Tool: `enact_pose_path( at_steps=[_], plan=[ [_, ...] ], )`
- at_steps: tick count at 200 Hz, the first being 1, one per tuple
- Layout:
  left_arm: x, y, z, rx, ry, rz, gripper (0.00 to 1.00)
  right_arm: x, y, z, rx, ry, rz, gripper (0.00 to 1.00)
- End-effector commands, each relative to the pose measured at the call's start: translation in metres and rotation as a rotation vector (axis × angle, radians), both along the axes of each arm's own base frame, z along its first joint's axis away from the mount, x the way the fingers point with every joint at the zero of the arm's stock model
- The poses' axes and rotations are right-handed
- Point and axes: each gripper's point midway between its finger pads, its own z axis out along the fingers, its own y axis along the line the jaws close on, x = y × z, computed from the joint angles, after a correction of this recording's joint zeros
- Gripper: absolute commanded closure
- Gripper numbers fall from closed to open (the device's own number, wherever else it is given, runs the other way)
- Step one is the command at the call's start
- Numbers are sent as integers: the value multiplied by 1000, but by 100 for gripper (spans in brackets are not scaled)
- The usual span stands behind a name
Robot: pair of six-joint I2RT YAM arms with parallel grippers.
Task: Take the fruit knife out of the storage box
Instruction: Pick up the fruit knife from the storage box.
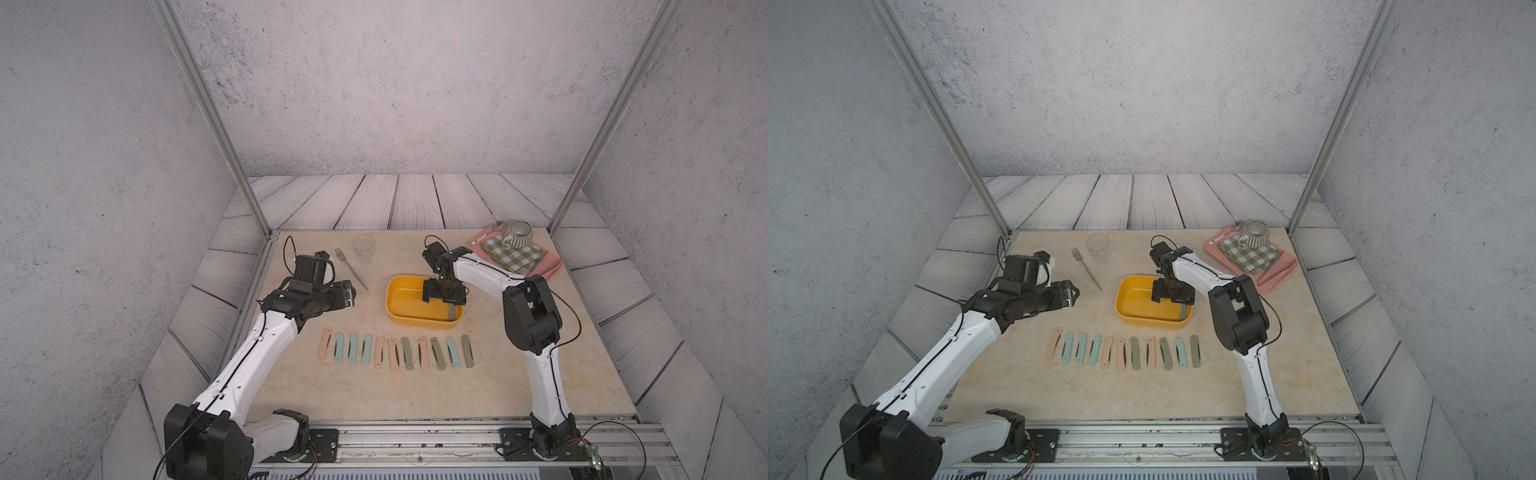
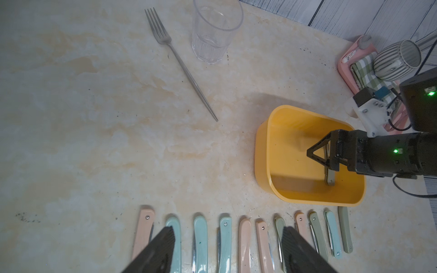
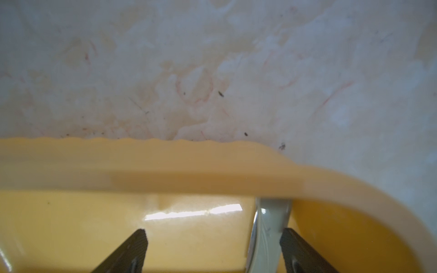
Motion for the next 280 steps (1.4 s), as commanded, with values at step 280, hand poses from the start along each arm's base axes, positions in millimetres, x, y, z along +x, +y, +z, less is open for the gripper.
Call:
enact_pose_path(
  at_steps=[280],
  plan=[
    [6,-8,6,-36,-34,-15,25,26,17,19,-26,-192,353,36]
  ],
)
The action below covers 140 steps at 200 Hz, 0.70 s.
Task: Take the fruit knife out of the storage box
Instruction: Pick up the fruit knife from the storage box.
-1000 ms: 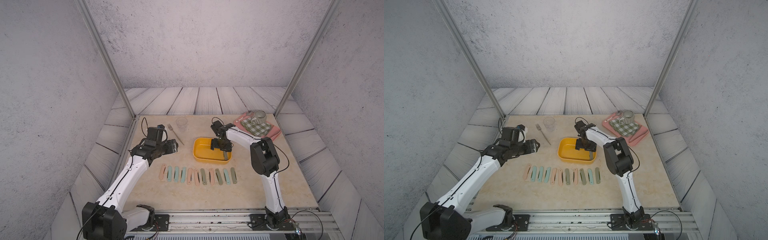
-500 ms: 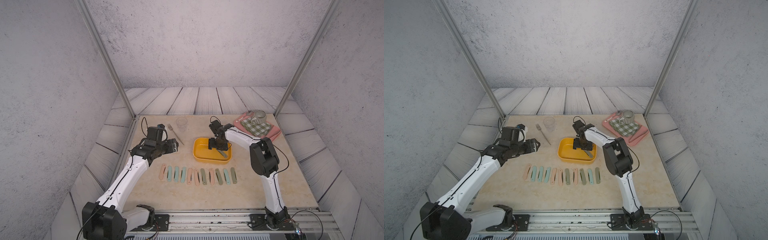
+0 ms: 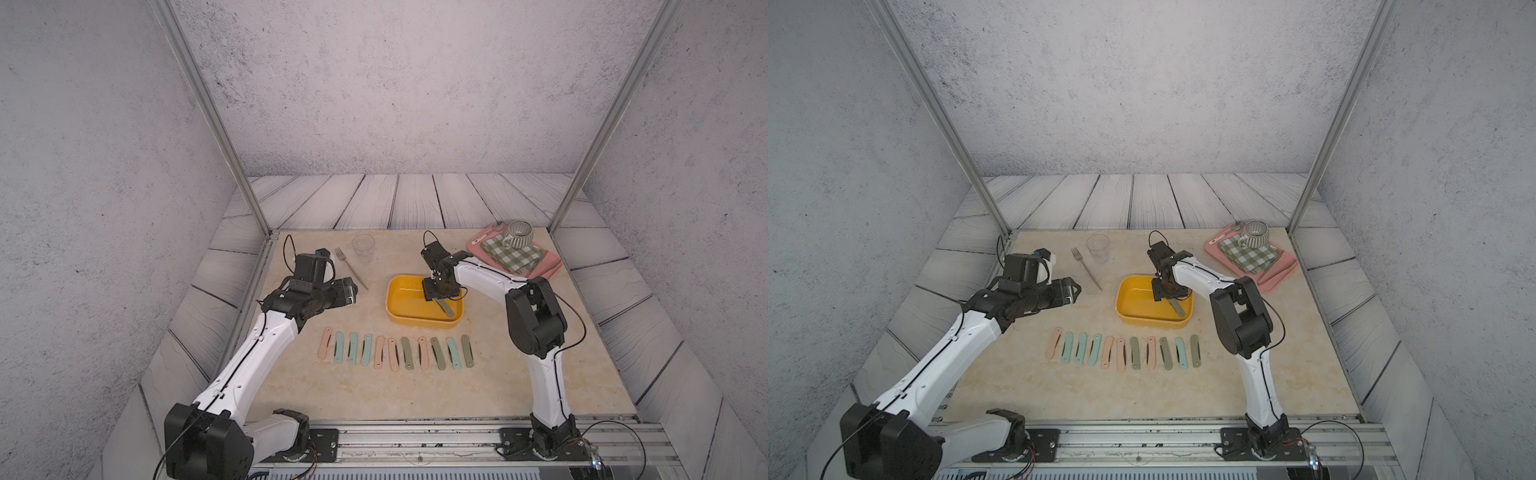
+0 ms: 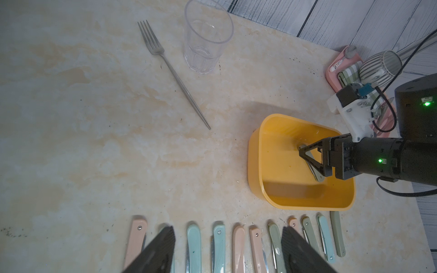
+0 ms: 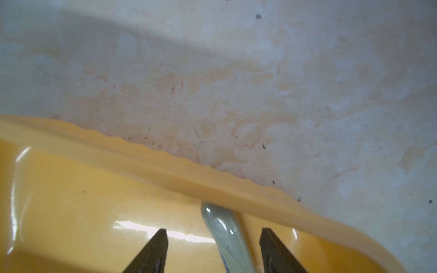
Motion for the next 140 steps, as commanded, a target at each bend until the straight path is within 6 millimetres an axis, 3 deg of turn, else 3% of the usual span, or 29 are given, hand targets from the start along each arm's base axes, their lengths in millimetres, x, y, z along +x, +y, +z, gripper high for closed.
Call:
enact_pose_path(
  at_steps=[1,107,140],
  plan=[
    [1,-3,0,-9,-4,-6,26,6,0,6,-12,-19,30,36],
    [-2,-3,-4,-10,6,-8,25,-10,-15,-15,-21,39,11,45],
    [-2,-2,-4,-9,5,-8,25,-12,-12,-22,0,58,13,55]
  ],
)
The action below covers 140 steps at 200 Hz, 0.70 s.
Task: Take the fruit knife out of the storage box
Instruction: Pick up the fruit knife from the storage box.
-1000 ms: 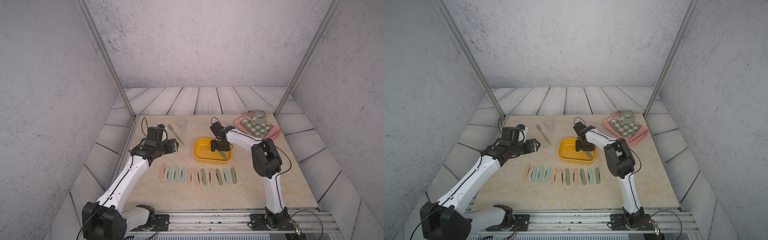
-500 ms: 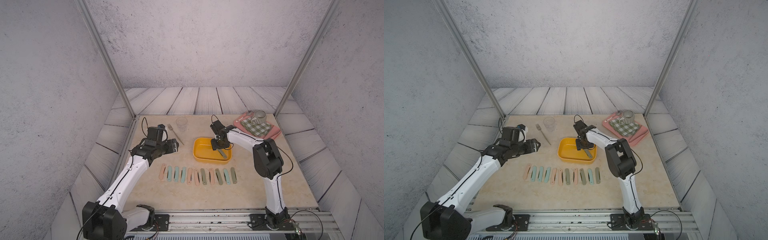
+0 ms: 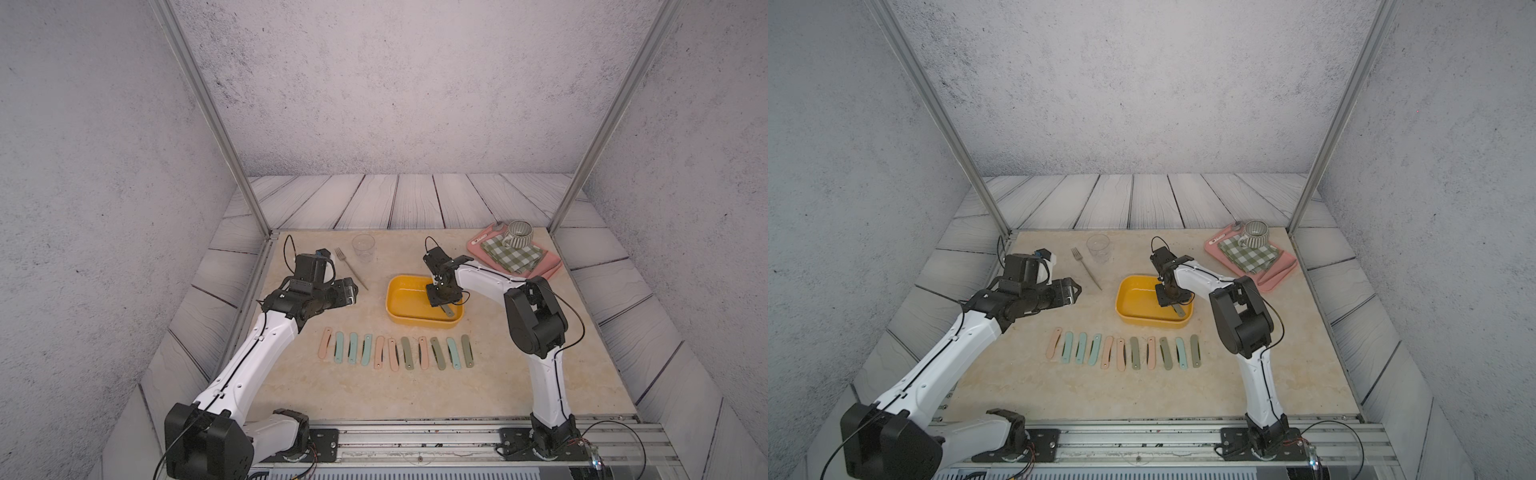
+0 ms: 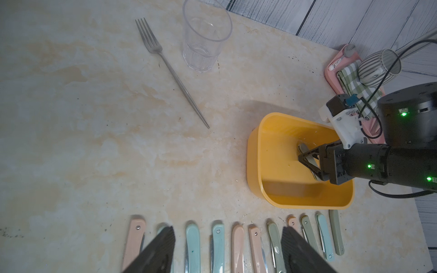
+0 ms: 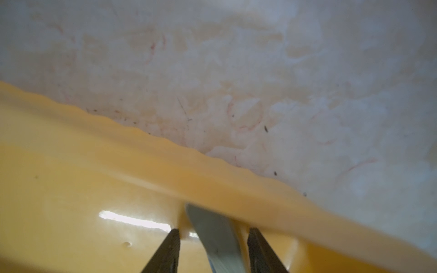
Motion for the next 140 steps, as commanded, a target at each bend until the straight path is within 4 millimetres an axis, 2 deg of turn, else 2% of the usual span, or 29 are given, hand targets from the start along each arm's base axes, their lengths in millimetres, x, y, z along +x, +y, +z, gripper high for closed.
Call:
enact_pose_path(
  at_steps=[1,38,82,104,140],
  plan=[
    [-2,-1,-3,-6,1,-3,25,-1,1,0,25,10,-4,55],
    [-3,-1,-2,-5,-1,-2,26,-3,4,-7,39,28,-3,58],
    [-3,-1,-1,-2,-5,-5,25,-4,5,-8,47,30,-2,71],
    [-2,-1,-1,-4,-4,-8,26,-4,6,-6,47,27,1,73],
    [-2,-2,-2,-5,-4,-8,25,-3,4,-2,48,18,-2,82]
  ],
)
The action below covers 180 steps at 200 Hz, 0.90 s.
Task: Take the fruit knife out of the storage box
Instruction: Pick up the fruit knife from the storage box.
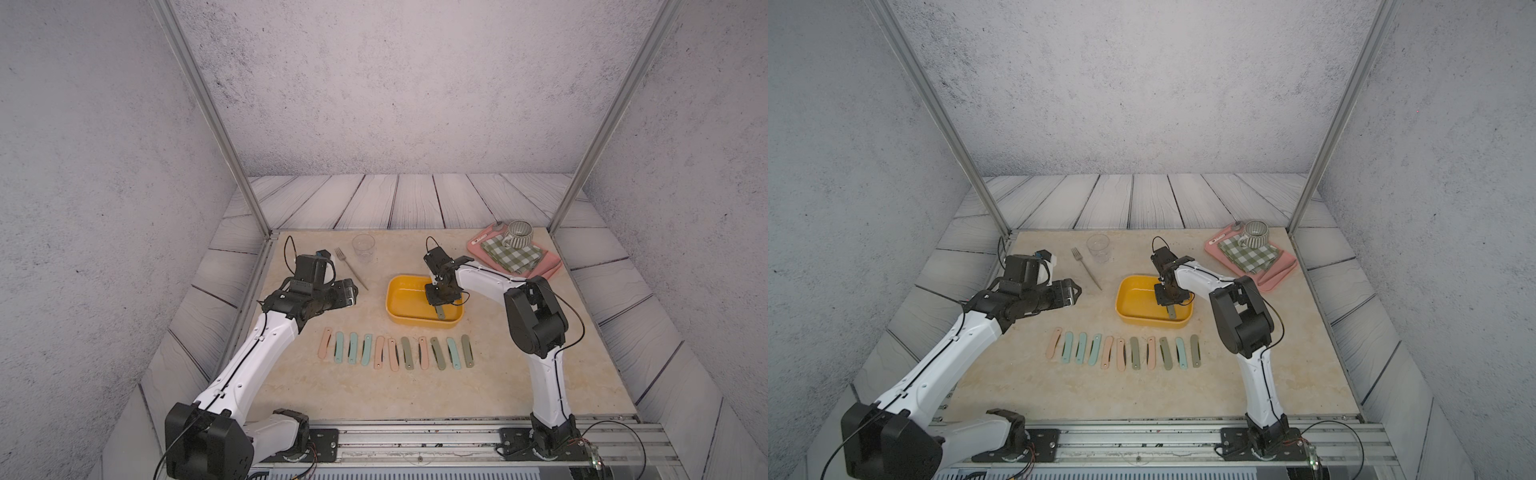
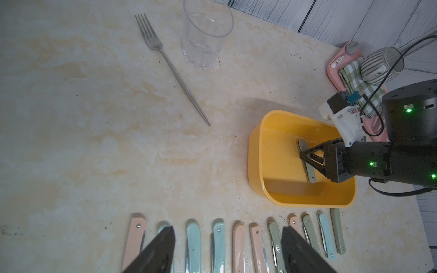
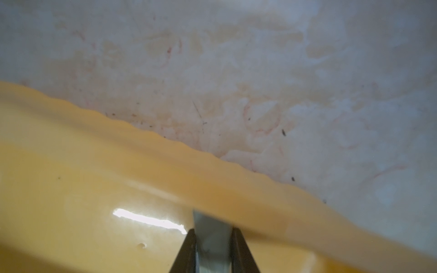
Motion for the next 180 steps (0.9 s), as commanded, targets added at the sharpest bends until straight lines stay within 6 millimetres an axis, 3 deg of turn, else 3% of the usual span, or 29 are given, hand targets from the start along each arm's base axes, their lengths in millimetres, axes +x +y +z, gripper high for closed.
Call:
enact_pose_path(
  at_steps=[1,55,133,180],
  plan=[
    [-1,-2,1,-8,-10,-8,25,-4,-4,-1,-6,11,-5,82],
    [-1,-2,2,-6,-16,-11,25,2,0,16,10,-19,-6,96],
    [0,-2,1,19,-12,-30,21,12,5,60,51,-94,-4,100],
    [-2,-5,-4,25,0,-67,9,9,4,93,75,-133,4,100]
  ],
)
